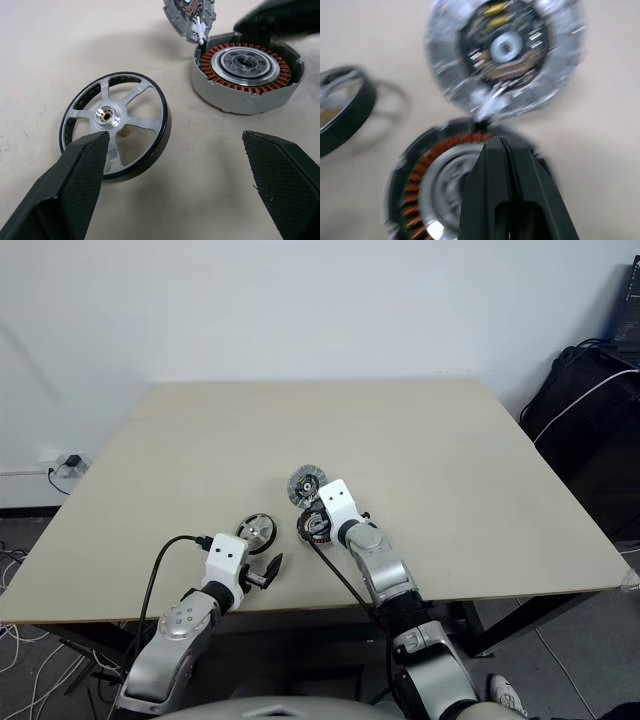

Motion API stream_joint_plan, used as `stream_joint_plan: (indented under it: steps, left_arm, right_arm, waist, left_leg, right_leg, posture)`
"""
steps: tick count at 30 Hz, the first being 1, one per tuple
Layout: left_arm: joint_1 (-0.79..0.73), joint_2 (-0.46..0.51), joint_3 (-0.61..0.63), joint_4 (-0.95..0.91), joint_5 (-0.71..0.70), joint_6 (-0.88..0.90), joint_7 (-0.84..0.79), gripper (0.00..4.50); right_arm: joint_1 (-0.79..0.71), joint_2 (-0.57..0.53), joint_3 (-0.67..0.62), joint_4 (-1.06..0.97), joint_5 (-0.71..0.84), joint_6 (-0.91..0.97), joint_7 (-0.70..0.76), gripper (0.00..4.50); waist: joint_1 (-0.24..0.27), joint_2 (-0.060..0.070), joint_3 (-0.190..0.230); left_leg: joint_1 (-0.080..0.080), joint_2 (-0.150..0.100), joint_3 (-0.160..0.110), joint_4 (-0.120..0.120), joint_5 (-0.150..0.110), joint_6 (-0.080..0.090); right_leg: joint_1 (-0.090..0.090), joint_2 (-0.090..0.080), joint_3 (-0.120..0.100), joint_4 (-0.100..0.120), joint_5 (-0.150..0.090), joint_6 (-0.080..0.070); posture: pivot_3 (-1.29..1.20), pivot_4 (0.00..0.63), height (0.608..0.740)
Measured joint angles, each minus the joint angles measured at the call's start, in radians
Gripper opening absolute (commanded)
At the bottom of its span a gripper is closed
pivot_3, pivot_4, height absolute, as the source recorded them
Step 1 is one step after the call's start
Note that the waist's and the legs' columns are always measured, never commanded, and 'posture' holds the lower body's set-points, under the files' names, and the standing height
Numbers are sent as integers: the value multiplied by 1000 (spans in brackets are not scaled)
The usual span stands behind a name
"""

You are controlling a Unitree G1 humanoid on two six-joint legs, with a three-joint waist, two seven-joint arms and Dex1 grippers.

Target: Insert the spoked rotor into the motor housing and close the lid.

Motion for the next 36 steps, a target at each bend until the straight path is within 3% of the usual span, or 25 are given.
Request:
stream_joint_plan:
  steps: [5, 25, 36]
  left_arm:
    - [1, 0, 0, 0, 0, 0, 1, 4500]
    - [3, 1, 0, 0, 0, 0, -1, 4500]
    - [3, 1, 0, 0, 0, 0, 0, 4500]
  right_arm:
    - [7, -8, 49, 13, -12, 17, 50, 43]
    - [11, 5, -1, -53, 5, 9, 14, 43]
    - [29, -16, 48, -34, -14, 50, 49, 43]
  waist:
    - [-1, -2, -2]
    - [0, -2, -1]
    - [-1, -3, -2]
  left_leg:
    - [2, 1, 0, 0, 0, 0]
    - [0, 1, 0, 0, 0, 0]
    - [2, 1, 0, 0, 0, 0]
  right_leg:
    - [2, 0, 0, 0, 0, 0]
    - [-1, 0, 0, 0, 0, -1]
    - [2, 0, 0, 0, -1, -1]
  posture:
    - [0, 0, 740]
    - [0, 0, 740]
    - [0, 0, 740]
